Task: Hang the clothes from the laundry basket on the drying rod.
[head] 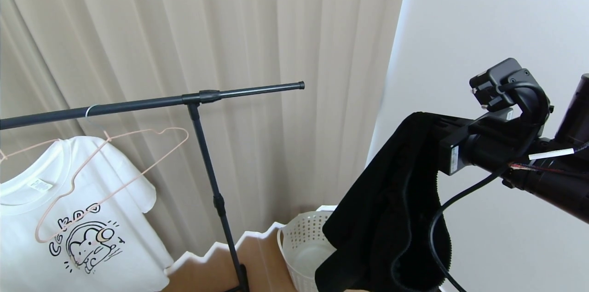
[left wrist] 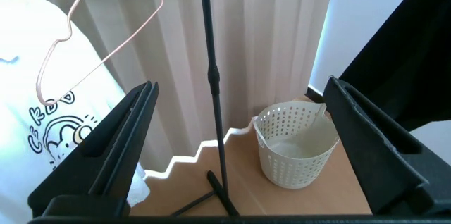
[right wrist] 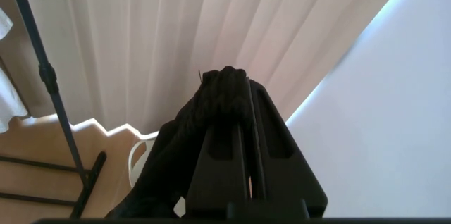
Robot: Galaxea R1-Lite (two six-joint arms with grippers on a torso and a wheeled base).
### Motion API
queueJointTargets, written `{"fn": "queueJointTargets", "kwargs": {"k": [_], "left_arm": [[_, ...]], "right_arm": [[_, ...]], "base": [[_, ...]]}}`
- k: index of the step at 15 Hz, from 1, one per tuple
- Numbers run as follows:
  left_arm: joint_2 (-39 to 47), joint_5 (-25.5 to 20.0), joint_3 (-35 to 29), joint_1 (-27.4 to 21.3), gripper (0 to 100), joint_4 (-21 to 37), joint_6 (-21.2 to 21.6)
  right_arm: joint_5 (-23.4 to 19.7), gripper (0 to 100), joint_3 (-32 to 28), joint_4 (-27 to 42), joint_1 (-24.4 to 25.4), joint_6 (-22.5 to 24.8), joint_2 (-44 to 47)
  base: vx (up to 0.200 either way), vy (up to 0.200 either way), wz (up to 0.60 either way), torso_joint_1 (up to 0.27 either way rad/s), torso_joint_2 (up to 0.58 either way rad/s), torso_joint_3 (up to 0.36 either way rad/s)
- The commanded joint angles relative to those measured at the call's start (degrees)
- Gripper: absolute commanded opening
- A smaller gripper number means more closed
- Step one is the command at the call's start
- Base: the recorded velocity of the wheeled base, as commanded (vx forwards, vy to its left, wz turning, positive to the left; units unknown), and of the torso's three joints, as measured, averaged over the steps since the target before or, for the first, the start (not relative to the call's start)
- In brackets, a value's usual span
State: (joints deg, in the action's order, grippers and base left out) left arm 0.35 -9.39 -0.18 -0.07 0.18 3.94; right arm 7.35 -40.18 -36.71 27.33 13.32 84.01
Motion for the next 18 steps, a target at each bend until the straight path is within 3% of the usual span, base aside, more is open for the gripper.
{"fn": "queueJointTargets", "kwargs": {"k": [1, 8, 12, 18], "left_arm": [[0.1, 0.0, 0.0, 0.0, 100, 0.0, 0.0], [0.1, 0.1, 0.0, 0.0, 100, 0.0, -0.2], [0.1, 0.1, 0.0, 0.0, 100, 0.0, -0.1], [0.1, 0.0, 0.0, 0.0, 100, 0.0, 0.0]], "right_arm": [[0.0, 0, -0.1, 0.0, 0.0, 0.0, 0.8], [0.0, 0, 0.1, 0.0, 0.1, 0.0, 0.5], [0.1, 0, 0.3, -1.7, 0.2, -0.1, 0.5], [0.3, 0, 2.9, -6.2, 0.3, 1.6, 0.9]], "base": [[0.0, 0.0, 0.0, 0.163, -0.35, -0.339], [0.0, 0.0, 0.0, 0.165, -0.34, -0.31], [0.0, 0.0, 0.0, 0.01, -0.04, -0.016], [0.0, 0.0, 0.6, 0.01, 0.0, -0.003]]}}
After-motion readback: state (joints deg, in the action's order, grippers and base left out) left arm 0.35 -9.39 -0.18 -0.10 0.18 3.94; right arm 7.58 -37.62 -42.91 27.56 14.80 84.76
